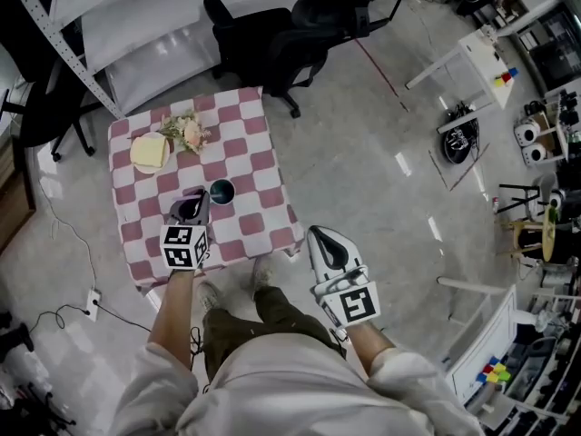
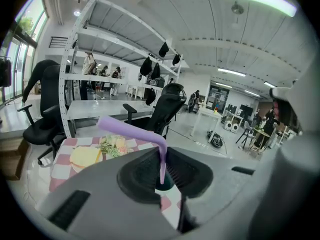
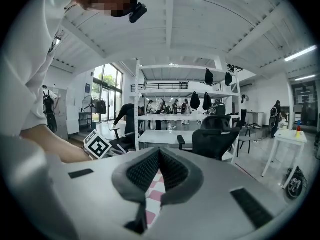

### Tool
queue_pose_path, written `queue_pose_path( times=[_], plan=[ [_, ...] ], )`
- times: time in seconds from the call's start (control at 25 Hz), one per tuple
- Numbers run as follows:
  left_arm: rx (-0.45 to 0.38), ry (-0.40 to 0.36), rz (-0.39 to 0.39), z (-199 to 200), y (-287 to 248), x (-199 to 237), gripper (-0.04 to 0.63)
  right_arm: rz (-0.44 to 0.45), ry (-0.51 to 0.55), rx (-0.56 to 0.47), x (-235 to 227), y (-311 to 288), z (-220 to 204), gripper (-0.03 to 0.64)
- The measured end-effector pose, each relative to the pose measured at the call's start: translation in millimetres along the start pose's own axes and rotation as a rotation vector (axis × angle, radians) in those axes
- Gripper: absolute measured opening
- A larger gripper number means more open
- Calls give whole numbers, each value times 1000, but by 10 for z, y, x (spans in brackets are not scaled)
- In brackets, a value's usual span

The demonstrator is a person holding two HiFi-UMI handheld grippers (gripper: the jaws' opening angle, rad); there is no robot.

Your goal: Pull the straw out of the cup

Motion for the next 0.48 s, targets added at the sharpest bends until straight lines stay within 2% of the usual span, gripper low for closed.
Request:
queue_pose_path(
  times=[0.48],
  plan=[
    [-66, -70, -24, 460, 540, -79, 34, 44, 2, -43, 213, -77, 85, 5]
  ],
)
Point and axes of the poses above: the fingertips, and each gripper's own axes: y backward along the fingers, x to its left, z out of its top, the point moved 4 cm from there along y, backward along the fingers, and after that the axes turned 15 degrees about -y, right-handed, at the moved point
